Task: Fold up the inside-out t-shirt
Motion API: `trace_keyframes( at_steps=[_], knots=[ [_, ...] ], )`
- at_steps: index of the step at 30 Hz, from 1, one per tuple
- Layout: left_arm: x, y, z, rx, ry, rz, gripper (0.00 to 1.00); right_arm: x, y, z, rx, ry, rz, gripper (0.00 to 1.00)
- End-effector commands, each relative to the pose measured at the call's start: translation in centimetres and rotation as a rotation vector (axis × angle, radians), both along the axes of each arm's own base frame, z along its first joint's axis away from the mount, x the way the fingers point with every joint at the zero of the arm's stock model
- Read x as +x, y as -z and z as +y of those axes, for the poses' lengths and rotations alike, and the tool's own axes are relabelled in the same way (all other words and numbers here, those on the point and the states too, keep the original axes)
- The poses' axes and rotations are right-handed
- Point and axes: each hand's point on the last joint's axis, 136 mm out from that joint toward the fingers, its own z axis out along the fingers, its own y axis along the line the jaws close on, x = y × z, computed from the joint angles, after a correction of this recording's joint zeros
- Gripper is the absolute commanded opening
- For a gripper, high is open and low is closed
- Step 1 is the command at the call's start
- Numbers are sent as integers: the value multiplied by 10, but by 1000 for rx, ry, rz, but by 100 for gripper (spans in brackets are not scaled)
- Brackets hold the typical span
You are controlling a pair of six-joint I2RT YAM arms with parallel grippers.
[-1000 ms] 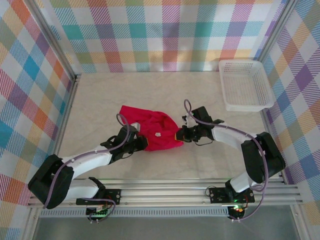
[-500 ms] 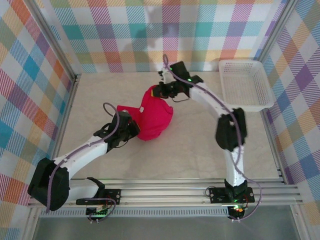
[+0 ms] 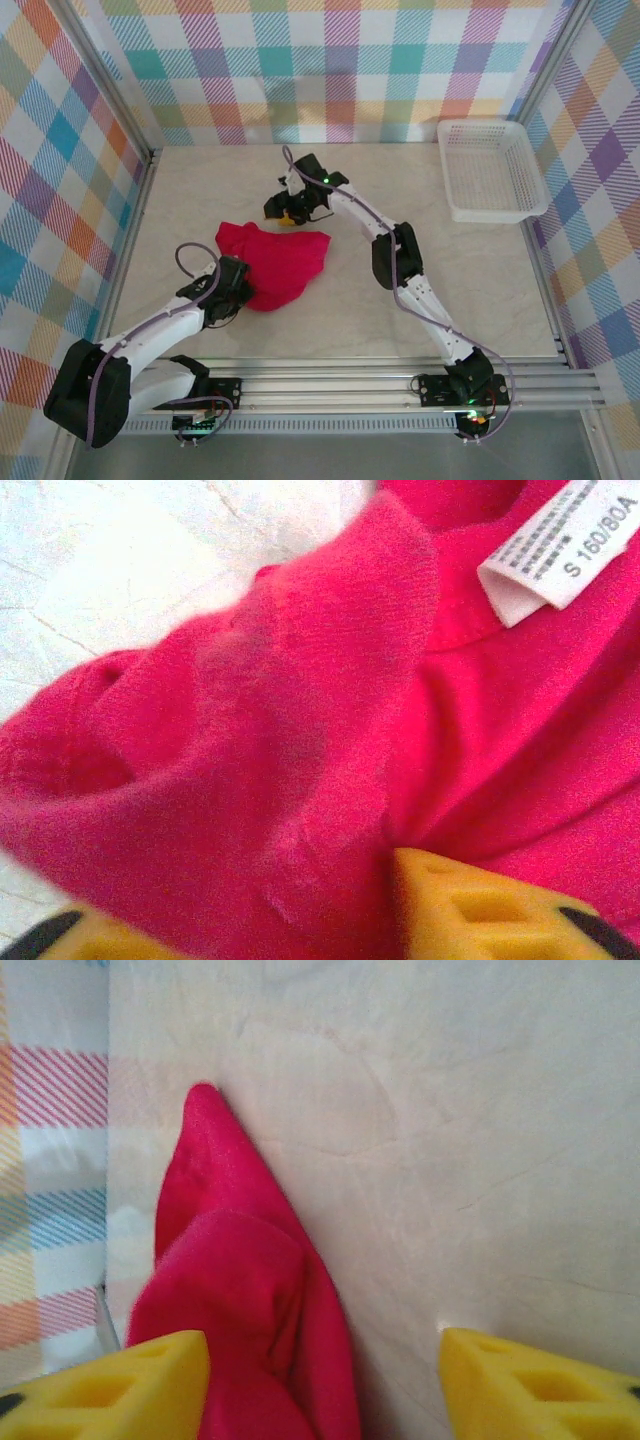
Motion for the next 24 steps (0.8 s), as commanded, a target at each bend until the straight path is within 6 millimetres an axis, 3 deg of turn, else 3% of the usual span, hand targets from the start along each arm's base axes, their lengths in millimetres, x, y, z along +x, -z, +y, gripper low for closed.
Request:
trace_keyframes(
  at_steps=[1, 3, 5, 11, 14, 17, 21, 24],
  knots=[
    [12, -15, 1, 53, 29, -6, 61, 16, -96, -23, 82, 10, -141, 77],
    [18, -21, -1, 78, 71, 20, 64, 13, -113, -41, 65, 12, -150, 82],
    [22, -26, 0, 103, 95, 60, 65, 3, -116, -59, 24, 0, -132, 83],
    [39, -42, 2, 59, 141, 77, 70, -46, -87, -104, -153, -50, -63, 84],
    [46, -62, 3, 80, 179, 78, 77, -59, -75, -136, -220, 13, -64, 86],
    [46, -80, 13, 170, 213, 116, 79, -69, -71, -163, -170, 104, -15, 86],
    [56, -91, 28, 282, 243, 157, 78, -94, -59, -173, -84, 148, 27, 83],
    [81, -73, 15, 200, 297, 167, 78, -110, -40, -169, -21, 150, 97, 82]
  ],
)
